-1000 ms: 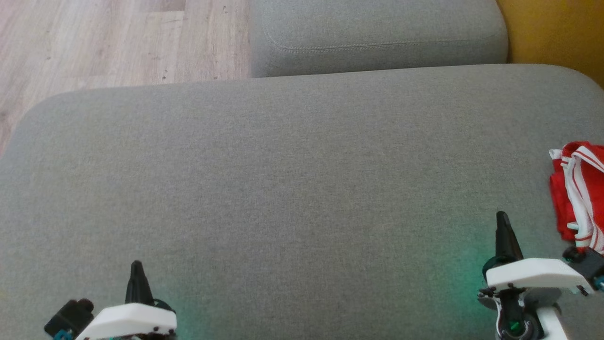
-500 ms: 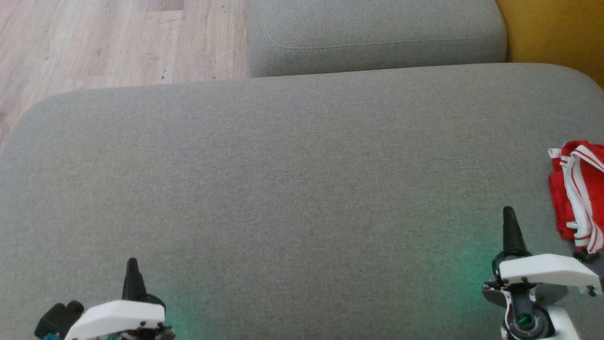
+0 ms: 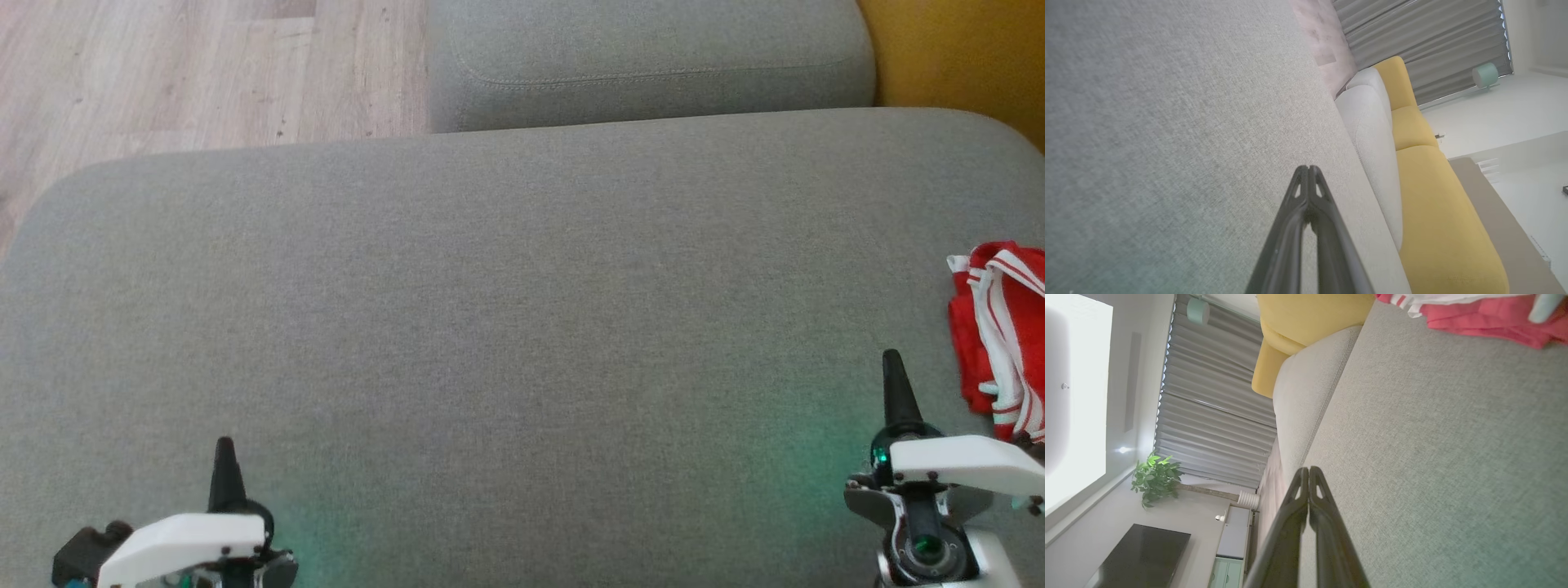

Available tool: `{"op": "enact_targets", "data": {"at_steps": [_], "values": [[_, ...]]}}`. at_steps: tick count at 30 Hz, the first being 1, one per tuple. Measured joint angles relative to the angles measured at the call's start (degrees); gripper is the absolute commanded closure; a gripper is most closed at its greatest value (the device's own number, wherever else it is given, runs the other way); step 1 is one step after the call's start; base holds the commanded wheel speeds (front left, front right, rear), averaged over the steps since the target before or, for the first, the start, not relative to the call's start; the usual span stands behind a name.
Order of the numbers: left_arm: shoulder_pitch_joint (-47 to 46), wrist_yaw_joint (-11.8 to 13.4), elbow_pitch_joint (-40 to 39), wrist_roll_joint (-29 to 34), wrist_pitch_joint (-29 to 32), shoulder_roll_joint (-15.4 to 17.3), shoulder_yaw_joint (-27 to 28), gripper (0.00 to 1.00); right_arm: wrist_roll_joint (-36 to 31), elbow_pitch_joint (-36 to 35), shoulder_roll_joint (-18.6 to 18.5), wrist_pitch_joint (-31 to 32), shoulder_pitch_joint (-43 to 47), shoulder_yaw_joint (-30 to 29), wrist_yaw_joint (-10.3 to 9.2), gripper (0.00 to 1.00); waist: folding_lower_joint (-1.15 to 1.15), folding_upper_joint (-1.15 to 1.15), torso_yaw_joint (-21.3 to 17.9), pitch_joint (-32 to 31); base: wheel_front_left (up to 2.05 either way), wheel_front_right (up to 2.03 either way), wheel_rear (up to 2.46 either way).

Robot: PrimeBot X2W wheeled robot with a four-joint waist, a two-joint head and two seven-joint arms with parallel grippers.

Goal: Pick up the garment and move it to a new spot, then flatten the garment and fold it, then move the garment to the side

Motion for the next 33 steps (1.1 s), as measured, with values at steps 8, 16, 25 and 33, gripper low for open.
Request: {"op": "enact_targets", "data": {"at_steps": [8, 16, 25, 33], "values": [[-0.8, -0.8, -0.9, -5.1, 1.5, 0.0, 1.3, 1.00, 5.0, -1.2, 0.0, 1.2, 0.0, -0.7, 0.00, 1.00, 0.00, 0.00, -0.1, 0.0, 0.00, 0.00, 0.00], [-0.8, -1.8, -1.7, -10.2, 2.8, 0.0, 1.7, 1.00, 10.0, -2.5, 0.0, 2.8, 0.1, -1.5, 0.00, 1.00, 0.00, 0.00, -0.2, 0.1, 0.00, 0.00, 0.00], [-1.0, -2.5, -2.4, -16.0, 4.2, 0.0, 3.0, 1.00, 15.8, -3.8, 0.0, 4.1, 0.1, -2.1, 0.00, 1.00, 0.00, 0.00, -0.3, 0.1, 0.00, 0.00, 0.00], [-1.8, -3.2, -3.4, -21.1, 5.5, 0.0, 3.4, 1.00, 20.7, -4.9, 0.0, 5.3, 0.1, -3.0, 0.00, 1.00, 0.00, 0.00, -0.4, 0.2, 0.00, 0.00, 0.00]]}}
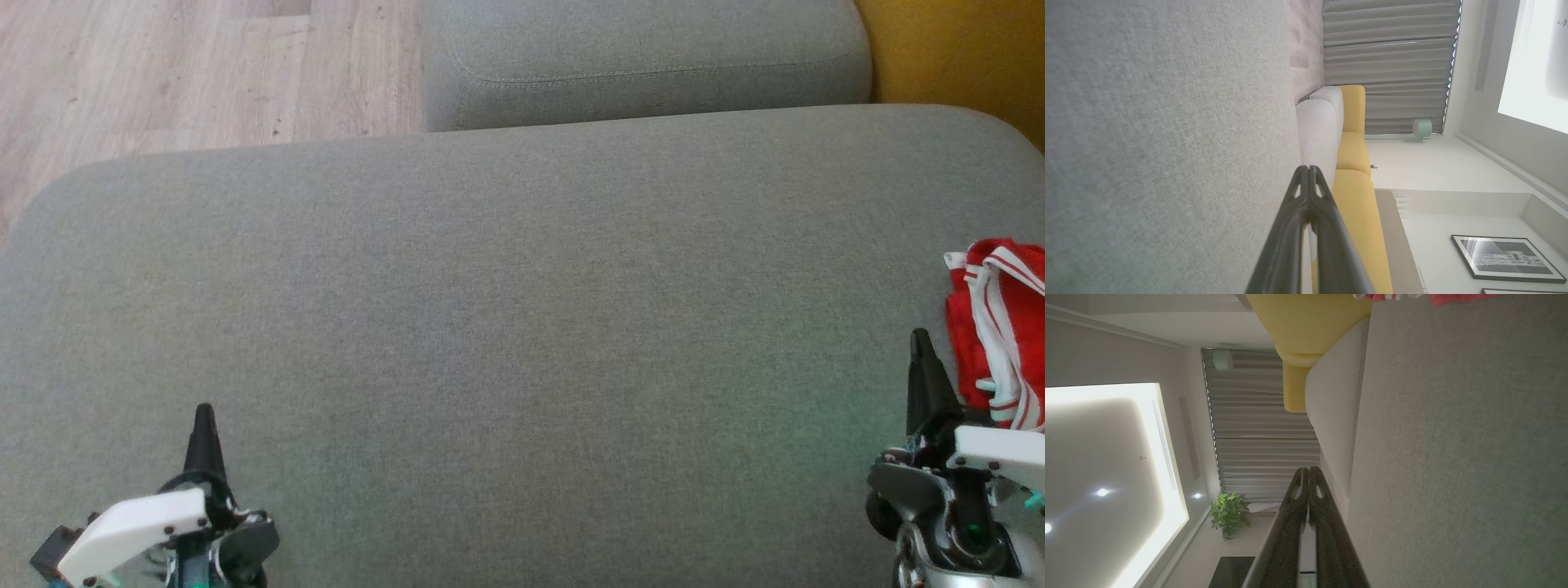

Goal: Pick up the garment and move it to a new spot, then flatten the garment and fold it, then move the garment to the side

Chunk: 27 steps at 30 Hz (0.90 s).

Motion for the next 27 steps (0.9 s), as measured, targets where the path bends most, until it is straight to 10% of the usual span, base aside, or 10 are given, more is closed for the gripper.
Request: {"op": "enact_targets", "data": {"at_steps": [27], "values": [[-0.2, -0.5, -0.3, -2.4, 0.5, 0.0, 0.3, 1.00, 2.5, -0.6, 0.0, 0.8, 0.0, -0.3, 0.00, 1.00, 0.00, 0.00, 0.0, 0.0, 0.00, 0.00, 0.00]]}}
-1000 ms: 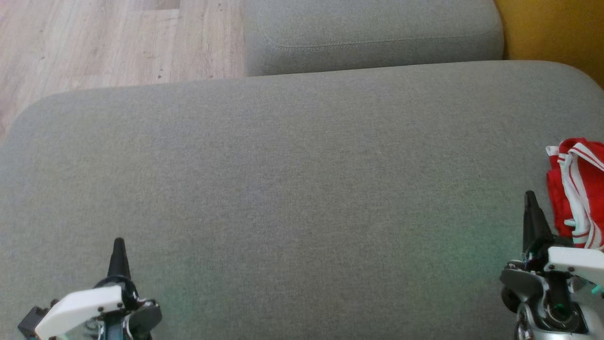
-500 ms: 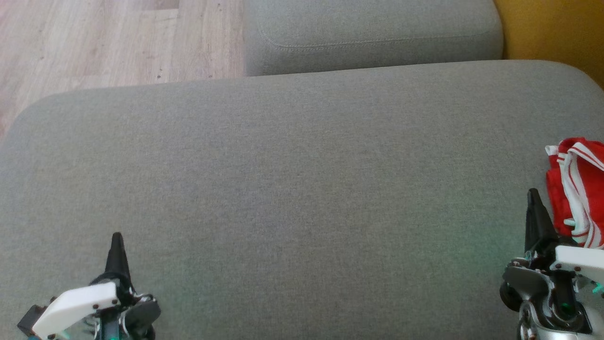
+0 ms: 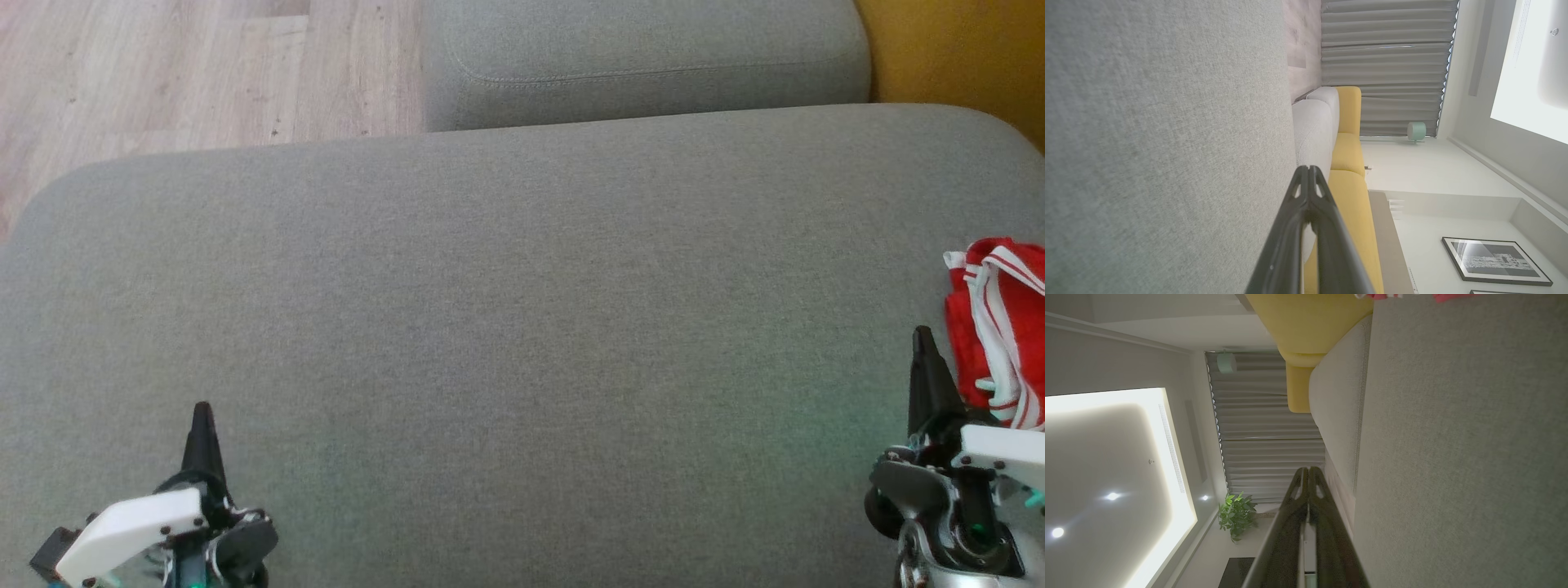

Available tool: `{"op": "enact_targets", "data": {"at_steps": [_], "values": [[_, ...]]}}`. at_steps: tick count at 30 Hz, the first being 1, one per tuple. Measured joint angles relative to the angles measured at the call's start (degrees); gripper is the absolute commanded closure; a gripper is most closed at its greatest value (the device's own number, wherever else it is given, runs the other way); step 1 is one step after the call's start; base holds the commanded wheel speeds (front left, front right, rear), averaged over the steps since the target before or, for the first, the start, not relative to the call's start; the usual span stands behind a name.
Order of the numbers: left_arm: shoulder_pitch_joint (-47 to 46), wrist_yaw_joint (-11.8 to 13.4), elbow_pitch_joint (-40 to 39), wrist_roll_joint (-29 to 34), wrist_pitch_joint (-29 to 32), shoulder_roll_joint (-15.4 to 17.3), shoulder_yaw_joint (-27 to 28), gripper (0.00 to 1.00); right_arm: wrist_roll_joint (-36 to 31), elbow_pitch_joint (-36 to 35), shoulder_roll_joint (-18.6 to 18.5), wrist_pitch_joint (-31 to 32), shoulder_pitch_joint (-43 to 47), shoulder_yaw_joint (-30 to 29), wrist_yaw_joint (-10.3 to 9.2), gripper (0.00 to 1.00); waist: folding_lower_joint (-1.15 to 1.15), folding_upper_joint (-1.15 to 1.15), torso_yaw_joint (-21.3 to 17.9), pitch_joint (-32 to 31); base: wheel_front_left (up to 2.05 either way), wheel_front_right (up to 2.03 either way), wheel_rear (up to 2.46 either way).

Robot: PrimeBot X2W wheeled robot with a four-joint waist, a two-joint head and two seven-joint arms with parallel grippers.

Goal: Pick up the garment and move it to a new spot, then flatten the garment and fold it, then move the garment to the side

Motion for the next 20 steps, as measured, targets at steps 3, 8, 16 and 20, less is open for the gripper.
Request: {"op": "enact_targets", "data": {"at_steps": [3, 8, 16, 20], "values": [[0.0, 0.0, 0.0, 0.0, 0.0, 0.0, 0.0, 1.00, 0.0, 0.0, 0.0, 0.0, 0.0, 0.0, 0.00, 1.00, 0.00, 0.00, 0.0, 0.0, 0.00, 0.00, 0.00], [0.0, 0.0, 0.0, 0.0, 0.0, 0.0, 0.0, 1.00, 0.0, 0.0, 0.0, 0.0, 0.0, 0.0, 0.00, 1.00, 0.00, 0.00, 0.0, 0.0, 0.00, 0.00, 0.00], [0.0, 0.0, 0.0, 0.0, 0.0, 0.0, 0.0, 1.00, 0.0, 0.0, 0.0, 0.0, 0.0, 0.0, 0.00, 1.00, 0.00, 0.00, 0.0, 0.0, 0.00, 0.00, 0.00], [0.0, 0.0, 0.0, 0.0, 0.0, 0.0, 0.0, 1.00, 0.0, 0.0, 0.0, 0.0, 0.0, 0.0, 0.00, 1.00, 0.00, 0.00, 0.0, 0.0, 0.00, 0.00, 0.00]]}}
